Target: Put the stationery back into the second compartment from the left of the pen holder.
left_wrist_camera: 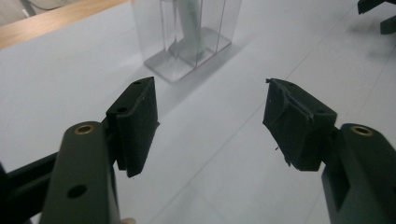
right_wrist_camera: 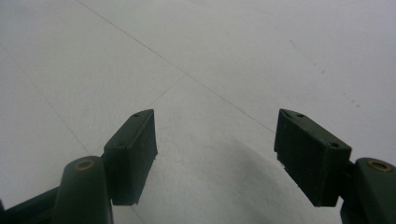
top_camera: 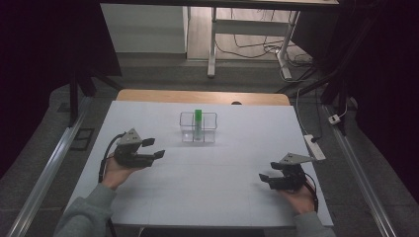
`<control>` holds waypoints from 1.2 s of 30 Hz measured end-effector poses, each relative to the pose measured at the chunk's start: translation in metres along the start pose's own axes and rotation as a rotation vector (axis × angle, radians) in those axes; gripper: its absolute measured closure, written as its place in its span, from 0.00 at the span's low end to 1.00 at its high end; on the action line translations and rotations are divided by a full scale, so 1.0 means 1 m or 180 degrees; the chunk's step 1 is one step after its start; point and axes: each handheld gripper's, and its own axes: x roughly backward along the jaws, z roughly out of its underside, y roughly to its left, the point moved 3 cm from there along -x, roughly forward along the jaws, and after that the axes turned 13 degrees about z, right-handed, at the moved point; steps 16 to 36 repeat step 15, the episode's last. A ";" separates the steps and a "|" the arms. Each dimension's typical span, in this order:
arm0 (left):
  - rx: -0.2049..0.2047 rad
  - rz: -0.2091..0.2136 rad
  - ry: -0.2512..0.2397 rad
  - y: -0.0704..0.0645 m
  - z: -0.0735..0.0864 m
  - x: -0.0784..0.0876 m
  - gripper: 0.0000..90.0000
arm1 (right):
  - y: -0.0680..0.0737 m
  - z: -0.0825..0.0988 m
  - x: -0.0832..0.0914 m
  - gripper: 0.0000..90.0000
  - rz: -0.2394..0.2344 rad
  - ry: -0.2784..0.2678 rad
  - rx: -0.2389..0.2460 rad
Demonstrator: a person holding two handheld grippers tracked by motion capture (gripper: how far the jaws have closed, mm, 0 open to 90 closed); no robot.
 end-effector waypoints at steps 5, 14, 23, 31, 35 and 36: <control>0.0065 -0.0032 -0.0004 -0.002 0.016 0.009 0.38 | 0.000 -0.001 0.000 0.33 -0.0009 -0.0015 0.0019; 0.0074 -0.0044 0.0091 -0.005 0.030 0.009 0.37 | -0.002 -0.003 0.005 0.33 -0.0004 -0.0074 0.0026; 0.0074 -0.0044 0.0091 -0.005 0.030 0.009 0.36 | -0.002 -0.003 0.005 0.33 -0.0013 -0.0093 0.0021; 0.0074 -0.0044 0.0091 -0.005 0.030 0.009 0.36 | -0.002 -0.003 0.005 0.33 -0.0013 -0.0093 0.0021; 0.0074 -0.0044 0.0091 -0.005 0.030 0.009 0.36 | -0.002 -0.003 0.005 0.33 -0.0013 -0.0093 0.0021; 0.0074 -0.0044 0.0091 -0.005 0.030 0.009 0.36 | -0.002 -0.003 0.005 0.33 -0.0013 -0.0093 0.0021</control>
